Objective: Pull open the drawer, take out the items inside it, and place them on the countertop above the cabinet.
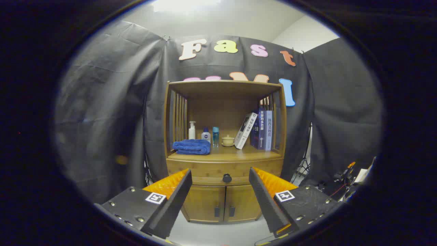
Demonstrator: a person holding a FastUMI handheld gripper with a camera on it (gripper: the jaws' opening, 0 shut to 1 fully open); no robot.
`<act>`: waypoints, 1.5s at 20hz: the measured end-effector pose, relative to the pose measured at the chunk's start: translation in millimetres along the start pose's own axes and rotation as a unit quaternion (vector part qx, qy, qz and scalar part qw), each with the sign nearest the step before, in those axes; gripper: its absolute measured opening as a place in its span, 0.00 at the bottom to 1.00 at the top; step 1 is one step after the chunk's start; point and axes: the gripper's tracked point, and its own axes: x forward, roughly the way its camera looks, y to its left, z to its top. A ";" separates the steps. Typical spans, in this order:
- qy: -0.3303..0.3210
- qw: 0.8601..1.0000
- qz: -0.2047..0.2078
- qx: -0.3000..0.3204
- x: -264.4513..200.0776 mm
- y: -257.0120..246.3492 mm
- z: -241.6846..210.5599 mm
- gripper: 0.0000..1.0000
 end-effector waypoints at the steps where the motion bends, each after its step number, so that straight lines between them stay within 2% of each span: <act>1: -0.001 1.000 0.000 0.001 0.3 0.3 -0.4 1.00; 11: 0.004 1.000 -0.001 -0.012 2.9 0.7 -9.4 1.00; 21: -0.012 1.000 -0.026 -0.001 6.0 -18.0 -7.3 1.00; 30: -0.007 0.999 -0.031 0.009 68.8 -29.1 -39.4 1.00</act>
